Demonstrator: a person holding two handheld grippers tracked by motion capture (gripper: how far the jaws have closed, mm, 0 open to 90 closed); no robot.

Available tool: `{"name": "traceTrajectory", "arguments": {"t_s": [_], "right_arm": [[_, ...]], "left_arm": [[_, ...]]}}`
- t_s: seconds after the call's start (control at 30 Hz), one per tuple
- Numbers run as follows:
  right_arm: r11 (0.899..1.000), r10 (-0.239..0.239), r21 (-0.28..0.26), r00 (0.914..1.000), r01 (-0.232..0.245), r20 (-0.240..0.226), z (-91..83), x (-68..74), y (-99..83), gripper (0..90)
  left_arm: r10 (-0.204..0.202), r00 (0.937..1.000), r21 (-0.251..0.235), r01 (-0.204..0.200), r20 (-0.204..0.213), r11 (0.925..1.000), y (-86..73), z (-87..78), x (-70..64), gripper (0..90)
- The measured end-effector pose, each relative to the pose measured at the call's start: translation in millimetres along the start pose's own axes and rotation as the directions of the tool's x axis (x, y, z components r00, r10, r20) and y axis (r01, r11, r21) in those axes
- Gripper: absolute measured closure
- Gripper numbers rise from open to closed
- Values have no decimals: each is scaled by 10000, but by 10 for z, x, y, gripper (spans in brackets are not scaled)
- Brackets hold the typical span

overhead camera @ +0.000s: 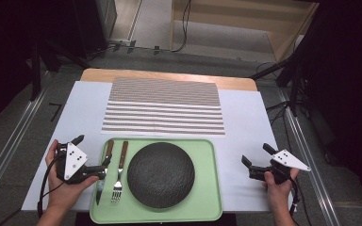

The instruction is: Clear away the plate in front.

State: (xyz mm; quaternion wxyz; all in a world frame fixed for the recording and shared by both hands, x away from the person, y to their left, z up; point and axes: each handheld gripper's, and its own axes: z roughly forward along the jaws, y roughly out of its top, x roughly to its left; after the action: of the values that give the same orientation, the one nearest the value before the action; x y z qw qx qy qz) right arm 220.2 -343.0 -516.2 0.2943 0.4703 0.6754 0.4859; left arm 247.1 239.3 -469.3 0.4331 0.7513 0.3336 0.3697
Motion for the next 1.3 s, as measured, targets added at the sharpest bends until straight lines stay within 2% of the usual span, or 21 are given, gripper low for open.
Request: {"name": "traceTrajectory", "arguments": {"t_s": [0.17,0.33,0.47,0.87,1.03,1.3], "right_arm": [[10000,44,-12,10000,-44,28,-1,-1,-1,0],[9999,132,-24,9999,-132,20,-8,-11,-2,0],[9999,120,-10,9999,-120,30,-8,-10,-2,0],[9999,122,-27,9999,-122,59,-7,-13,-2,0],[9999,139,-10,9999,-138,60,-8,-9,-2,0],[9999,122,-22,9999,-122,77,-7,-12,-2,0]], "left_arm": [[-625,9980,0,625,77,9980,-54,30,147,0],[-996,9950,28,996,89,9950,-107,45,270,0],[-1382,9903,71,1381,161,9904,-149,68,354,0],[-2072,9780,298,2065,246,9780,-264,107,571,0],[-2414,9701,342,2405,255,9700,-320,116,670,0],[-2541,9667,422,2527,304,9666,-379,121,728,0]]}}
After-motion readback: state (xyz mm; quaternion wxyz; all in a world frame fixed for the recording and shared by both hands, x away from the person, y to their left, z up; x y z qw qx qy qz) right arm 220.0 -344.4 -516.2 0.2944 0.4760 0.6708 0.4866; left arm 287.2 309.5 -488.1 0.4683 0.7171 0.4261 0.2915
